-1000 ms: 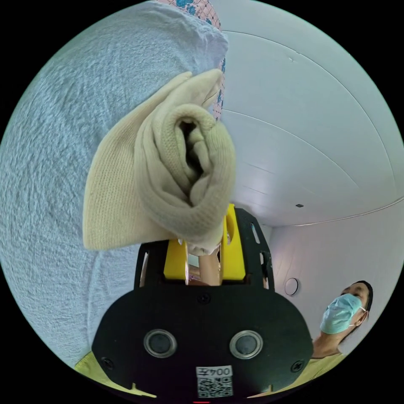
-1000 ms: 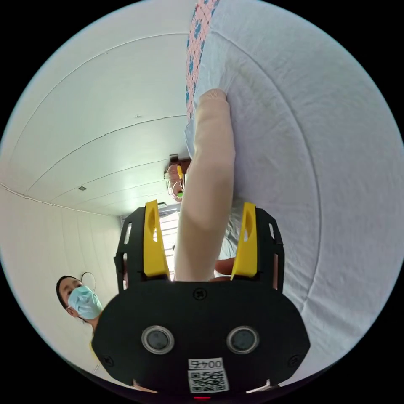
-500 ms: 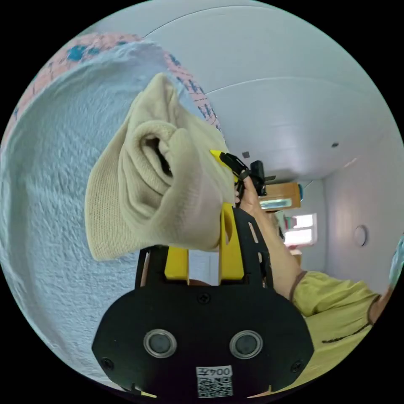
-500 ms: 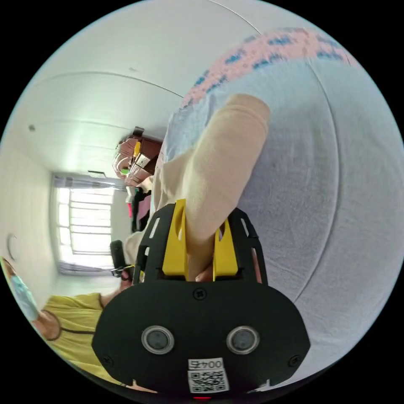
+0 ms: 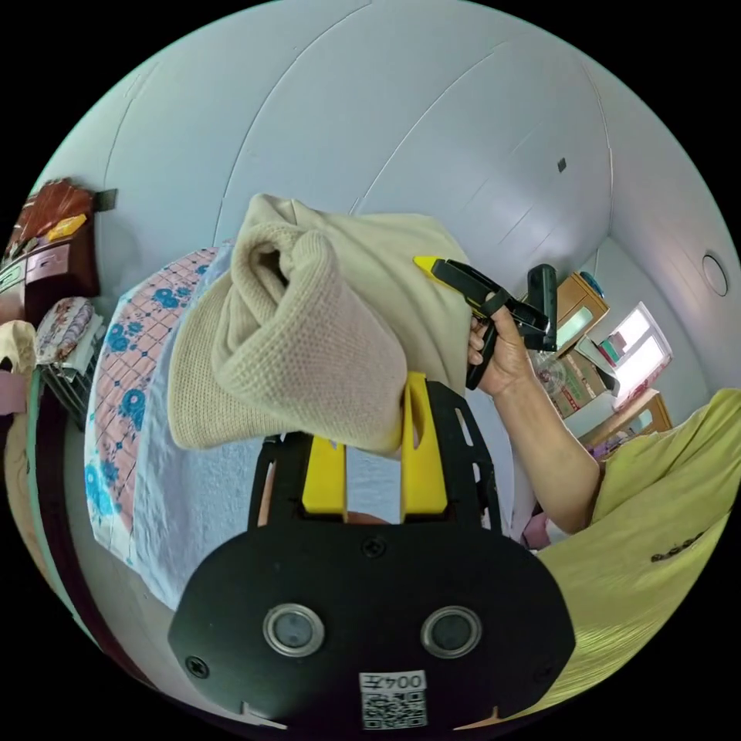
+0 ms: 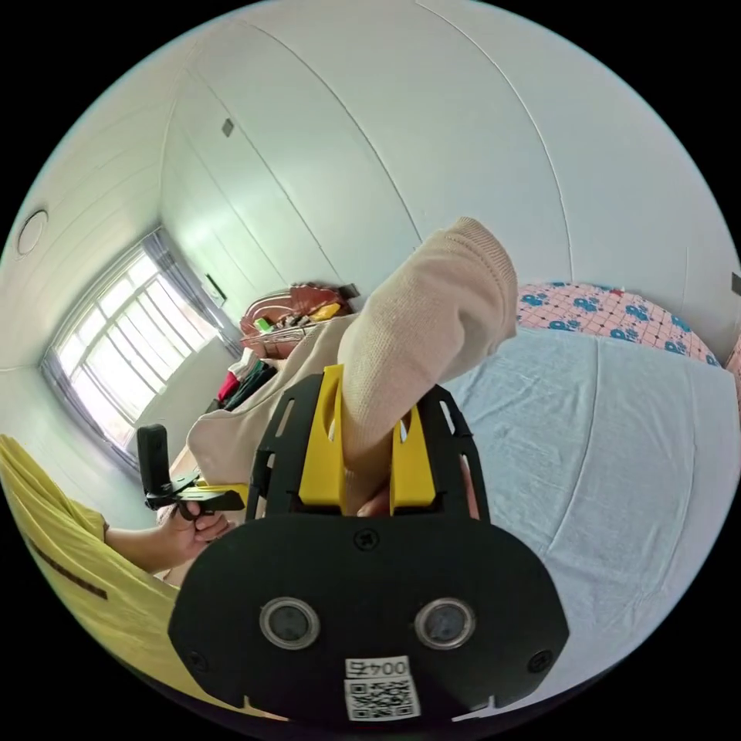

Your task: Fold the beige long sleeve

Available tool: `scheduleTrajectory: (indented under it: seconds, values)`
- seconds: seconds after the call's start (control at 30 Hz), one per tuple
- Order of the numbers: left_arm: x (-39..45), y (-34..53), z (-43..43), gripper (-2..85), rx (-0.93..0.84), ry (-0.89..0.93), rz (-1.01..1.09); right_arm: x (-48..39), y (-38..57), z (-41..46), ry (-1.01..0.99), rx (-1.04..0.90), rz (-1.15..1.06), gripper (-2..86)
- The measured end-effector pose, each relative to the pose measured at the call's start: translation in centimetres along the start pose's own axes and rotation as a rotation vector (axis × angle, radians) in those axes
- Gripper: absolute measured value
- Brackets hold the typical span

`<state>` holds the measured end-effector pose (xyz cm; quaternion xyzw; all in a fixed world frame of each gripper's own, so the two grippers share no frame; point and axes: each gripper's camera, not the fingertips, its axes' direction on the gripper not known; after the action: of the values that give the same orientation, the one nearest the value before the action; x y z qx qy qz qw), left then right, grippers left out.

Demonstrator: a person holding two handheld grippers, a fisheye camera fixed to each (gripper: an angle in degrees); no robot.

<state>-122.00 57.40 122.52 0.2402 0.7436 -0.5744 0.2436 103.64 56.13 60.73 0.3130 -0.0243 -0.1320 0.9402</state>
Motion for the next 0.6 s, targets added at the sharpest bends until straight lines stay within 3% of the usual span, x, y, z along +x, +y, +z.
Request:
scheduleTrajectory:
  seconds: [0.3,0.6]
  values:
    - [9.1,14.6,-18.0,12.6,0.134,-0.121,-0.109,-14.4,13.4,7.1,-0.139,-0.035,-0.154,8.3]
    - [12.8,33.4,-43.4,12.6,0.319,-0.279,-0.236,-35.4,31.0,19.2,-0.325,-0.099,-0.341,8.4]
